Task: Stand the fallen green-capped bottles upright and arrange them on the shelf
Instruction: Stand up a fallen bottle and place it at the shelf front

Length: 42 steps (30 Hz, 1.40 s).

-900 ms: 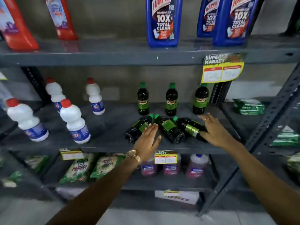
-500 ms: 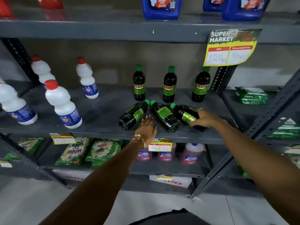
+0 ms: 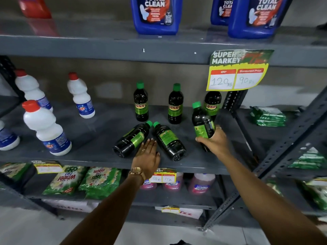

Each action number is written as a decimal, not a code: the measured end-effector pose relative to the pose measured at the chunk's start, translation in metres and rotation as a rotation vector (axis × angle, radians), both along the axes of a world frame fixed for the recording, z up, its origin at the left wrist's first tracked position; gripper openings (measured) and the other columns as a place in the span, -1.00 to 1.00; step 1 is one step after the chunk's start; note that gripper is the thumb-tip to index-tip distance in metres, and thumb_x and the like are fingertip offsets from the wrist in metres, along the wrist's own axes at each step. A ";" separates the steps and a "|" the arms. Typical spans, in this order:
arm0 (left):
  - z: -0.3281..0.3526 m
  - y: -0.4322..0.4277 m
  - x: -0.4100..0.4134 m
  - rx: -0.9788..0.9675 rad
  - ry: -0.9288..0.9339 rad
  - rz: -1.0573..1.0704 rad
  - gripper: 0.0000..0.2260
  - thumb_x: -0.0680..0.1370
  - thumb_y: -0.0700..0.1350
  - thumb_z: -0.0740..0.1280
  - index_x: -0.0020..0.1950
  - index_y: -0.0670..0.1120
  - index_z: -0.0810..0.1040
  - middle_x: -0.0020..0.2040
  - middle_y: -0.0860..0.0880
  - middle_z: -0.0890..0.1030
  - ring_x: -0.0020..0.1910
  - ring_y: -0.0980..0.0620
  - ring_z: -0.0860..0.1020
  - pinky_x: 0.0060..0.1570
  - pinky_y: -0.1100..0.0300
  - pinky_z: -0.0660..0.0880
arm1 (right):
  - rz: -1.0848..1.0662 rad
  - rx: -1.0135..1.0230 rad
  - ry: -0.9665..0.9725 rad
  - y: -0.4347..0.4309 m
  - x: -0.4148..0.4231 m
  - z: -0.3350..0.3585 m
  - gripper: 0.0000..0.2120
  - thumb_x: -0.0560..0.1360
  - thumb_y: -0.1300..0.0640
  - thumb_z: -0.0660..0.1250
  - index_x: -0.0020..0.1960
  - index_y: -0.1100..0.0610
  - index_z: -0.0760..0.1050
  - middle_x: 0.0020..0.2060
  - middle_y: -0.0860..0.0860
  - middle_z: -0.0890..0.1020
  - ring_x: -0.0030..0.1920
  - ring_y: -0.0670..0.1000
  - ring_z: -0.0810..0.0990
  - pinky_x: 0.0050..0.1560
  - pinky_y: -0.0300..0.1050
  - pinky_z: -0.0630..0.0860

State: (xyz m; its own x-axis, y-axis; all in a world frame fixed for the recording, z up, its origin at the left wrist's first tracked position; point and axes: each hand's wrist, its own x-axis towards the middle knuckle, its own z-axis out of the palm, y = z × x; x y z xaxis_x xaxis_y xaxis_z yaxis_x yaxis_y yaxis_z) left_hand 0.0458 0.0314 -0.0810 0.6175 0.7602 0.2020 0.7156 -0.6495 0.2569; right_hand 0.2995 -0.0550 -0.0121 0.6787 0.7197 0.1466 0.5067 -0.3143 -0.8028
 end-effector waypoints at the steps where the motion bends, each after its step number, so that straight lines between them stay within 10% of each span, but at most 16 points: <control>1: -0.001 0.001 0.001 0.005 0.000 0.002 -0.50 0.61 0.00 -0.04 0.51 -0.16 0.02 0.56 -0.12 0.08 0.55 -0.02 -0.01 0.49 0.15 -0.21 | -0.058 0.092 0.066 0.004 0.000 -0.003 -0.45 0.17 0.13 0.62 0.04 0.16 0.42 -0.14 0.02 0.55 -0.13 0.03 0.53 -0.22 -0.19 0.38; 10: -0.003 0.003 0.005 0.014 0.021 0.012 -0.49 0.59 0.02 -0.05 0.51 -0.15 0.02 0.56 -0.11 0.10 0.55 -0.01 0.00 0.50 0.14 -0.17 | -0.212 0.339 0.261 0.022 0.021 -0.026 -0.16 0.08 0.00 0.69 0.21 0.08 0.31 -0.05 -0.13 0.54 -0.08 -0.13 0.53 -0.07 -0.24 0.44; 15: 0.001 0.004 0.004 0.079 0.048 0.018 -0.48 0.57 0.03 -0.06 0.49 -0.16 0.13 0.52 -0.11 0.23 0.53 -0.02 0.12 0.47 0.13 -0.17 | -0.099 0.384 0.223 0.009 0.026 -0.044 -0.39 0.27 0.24 0.52 0.24 0.01 0.37 -0.08 -0.21 0.53 -0.07 -0.22 0.54 -0.12 -0.49 0.42; 23: -0.001 0.005 0.005 0.048 0.083 0.034 -0.44 0.54 0.05 -0.12 0.50 -0.15 0.08 0.54 -0.11 0.17 0.54 -0.03 0.08 0.48 0.15 -0.12 | -0.288 0.339 0.117 0.013 0.017 -0.037 -0.23 0.17 0.14 0.64 0.28 0.22 0.39 0.16 0.16 0.47 0.20 0.16 0.46 0.24 0.14 0.43; 28: -0.003 0.005 0.005 0.036 0.079 0.037 -0.45 0.55 0.05 -0.12 0.51 -0.14 0.04 0.55 -0.09 0.13 0.55 0.00 0.03 0.51 0.13 -0.09 | -0.151 0.362 0.181 0.008 0.015 -0.044 -0.27 0.28 0.32 0.47 0.40 0.12 0.34 0.17 0.03 0.50 0.14 0.01 0.50 0.18 -0.11 0.41; 34: -0.001 0.005 0.008 0.014 0.083 0.028 -0.46 0.56 0.05 -0.13 0.52 -0.13 -0.01 0.56 -0.08 0.08 0.55 0.01 -0.01 0.52 0.13 -0.11 | -0.372 0.294 0.113 0.015 0.008 -0.041 -0.18 0.18 0.15 0.64 0.33 0.20 0.34 0.22 0.17 0.43 0.27 0.22 0.39 0.33 0.21 0.33; 42: 0.001 0.006 0.007 -0.018 0.123 0.000 -0.50 0.63 0.01 -0.06 0.51 -0.15 -0.06 0.57 -0.09 0.01 0.55 0.00 -0.09 0.50 0.12 -0.21 | -0.273 0.355 0.177 0.012 0.011 -0.042 -0.21 0.23 0.25 0.58 0.39 0.19 0.33 0.19 0.14 0.51 0.19 0.13 0.49 0.29 0.15 0.43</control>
State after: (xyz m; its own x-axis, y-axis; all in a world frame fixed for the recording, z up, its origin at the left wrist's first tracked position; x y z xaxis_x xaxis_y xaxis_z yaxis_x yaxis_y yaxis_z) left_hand 0.0531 0.0373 -0.0799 0.6371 0.7627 0.1113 0.7422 -0.6459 0.1787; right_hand 0.3102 -0.0427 -0.0543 0.8727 0.4378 0.2162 0.2897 -0.1079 -0.9510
